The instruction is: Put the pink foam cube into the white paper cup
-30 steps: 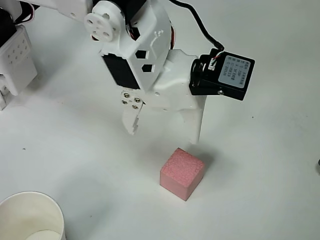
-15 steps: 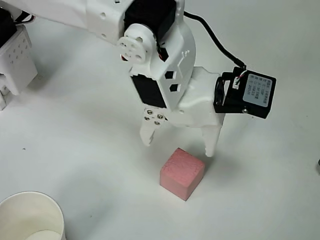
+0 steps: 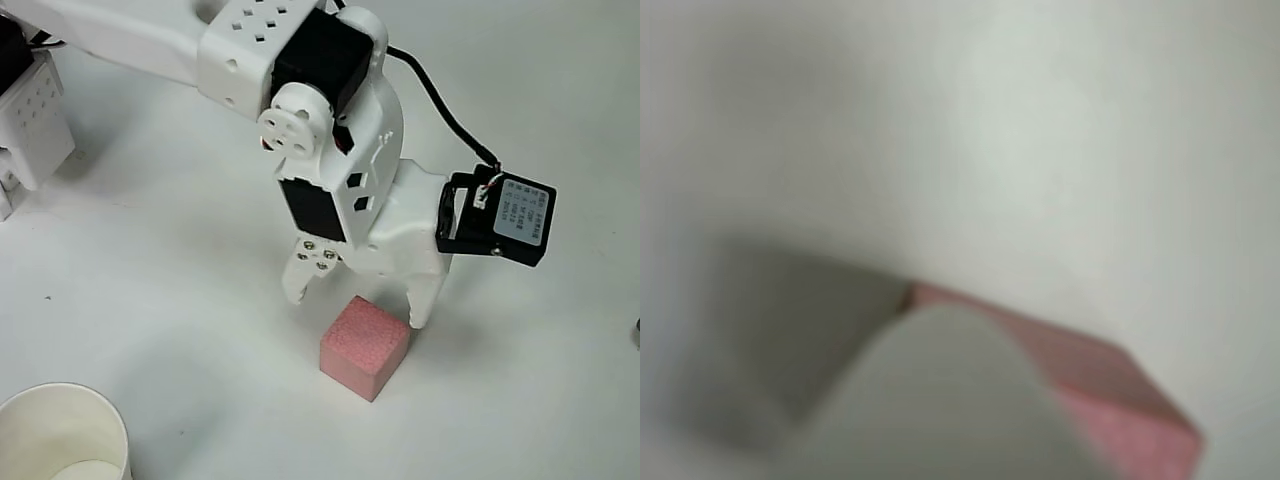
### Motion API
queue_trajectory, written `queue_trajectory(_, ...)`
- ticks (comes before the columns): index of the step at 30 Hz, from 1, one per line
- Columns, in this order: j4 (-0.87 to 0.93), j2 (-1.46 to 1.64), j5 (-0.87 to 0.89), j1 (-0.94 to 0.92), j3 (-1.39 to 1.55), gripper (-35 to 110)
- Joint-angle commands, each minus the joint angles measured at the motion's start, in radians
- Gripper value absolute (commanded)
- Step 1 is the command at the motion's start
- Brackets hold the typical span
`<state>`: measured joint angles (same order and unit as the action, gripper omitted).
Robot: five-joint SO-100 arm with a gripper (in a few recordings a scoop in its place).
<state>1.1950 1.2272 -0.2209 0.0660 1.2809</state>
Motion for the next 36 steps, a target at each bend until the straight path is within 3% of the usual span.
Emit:
queue_trajectory(1, 0.014, 0.023, -0.023, -0.003, -0.109, 48)
queue_trajectory(19, 0.021, -0.087, -0.031, -0.015, -0.175, 46)
queue_trajectory(36, 0.028, -0.097, -0.021, 0.005, -0.175, 21)
